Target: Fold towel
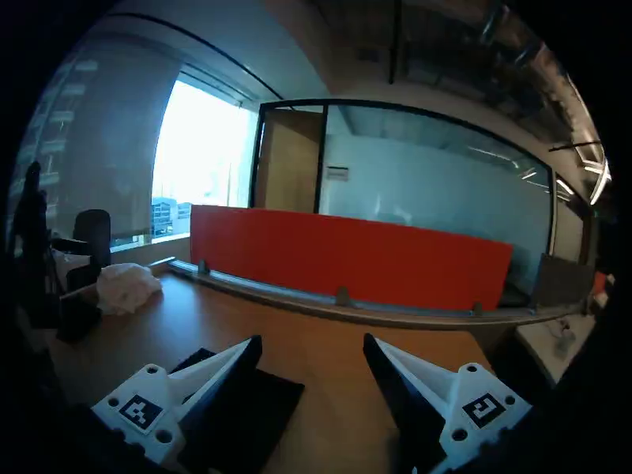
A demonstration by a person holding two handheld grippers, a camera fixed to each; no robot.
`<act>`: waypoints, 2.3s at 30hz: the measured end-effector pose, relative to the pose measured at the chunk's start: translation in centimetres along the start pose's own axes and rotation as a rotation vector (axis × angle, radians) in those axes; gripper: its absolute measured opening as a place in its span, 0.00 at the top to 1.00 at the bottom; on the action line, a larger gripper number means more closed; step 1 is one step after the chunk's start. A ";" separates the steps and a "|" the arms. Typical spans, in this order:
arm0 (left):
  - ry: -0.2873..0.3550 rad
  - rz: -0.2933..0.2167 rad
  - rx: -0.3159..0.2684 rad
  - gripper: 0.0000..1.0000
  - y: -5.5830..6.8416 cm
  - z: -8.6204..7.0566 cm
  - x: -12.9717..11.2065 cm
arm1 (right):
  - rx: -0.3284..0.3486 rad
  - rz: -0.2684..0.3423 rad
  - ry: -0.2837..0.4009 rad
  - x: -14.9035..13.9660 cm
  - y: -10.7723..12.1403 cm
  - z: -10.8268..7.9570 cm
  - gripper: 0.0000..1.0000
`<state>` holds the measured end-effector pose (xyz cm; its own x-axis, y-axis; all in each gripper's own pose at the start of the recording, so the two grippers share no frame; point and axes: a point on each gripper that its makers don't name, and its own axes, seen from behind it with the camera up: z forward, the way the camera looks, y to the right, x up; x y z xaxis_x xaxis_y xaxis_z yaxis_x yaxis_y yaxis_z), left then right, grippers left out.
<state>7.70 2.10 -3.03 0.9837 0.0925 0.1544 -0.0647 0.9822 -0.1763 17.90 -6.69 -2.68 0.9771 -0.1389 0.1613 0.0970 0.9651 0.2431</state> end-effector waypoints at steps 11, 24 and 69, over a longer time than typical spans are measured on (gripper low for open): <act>-0.050 0.024 -0.057 0.08 1.4 0.3 -2.2 | 0.114 -0.034 -0.082 -3.1 -2.6 0.4 0.00; -0.155 0.054 -0.127 0.08 4.1 1.5 -7.9 | 0.187 -0.074 -0.200 -9.1 -4.7 1.1 0.01; -0.607 0.109 -0.380 0.07 13.7 1.6 -28.1 | 0.385 -0.174 -0.597 -29.8 -9.7 -1.2 0.03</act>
<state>-21.09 13.21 -8.28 0.7012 0.3698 0.6095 0.0138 0.8478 -0.5302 -11.91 -11.67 -10.99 0.6730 -0.4864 0.5572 0.0607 0.7871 0.6138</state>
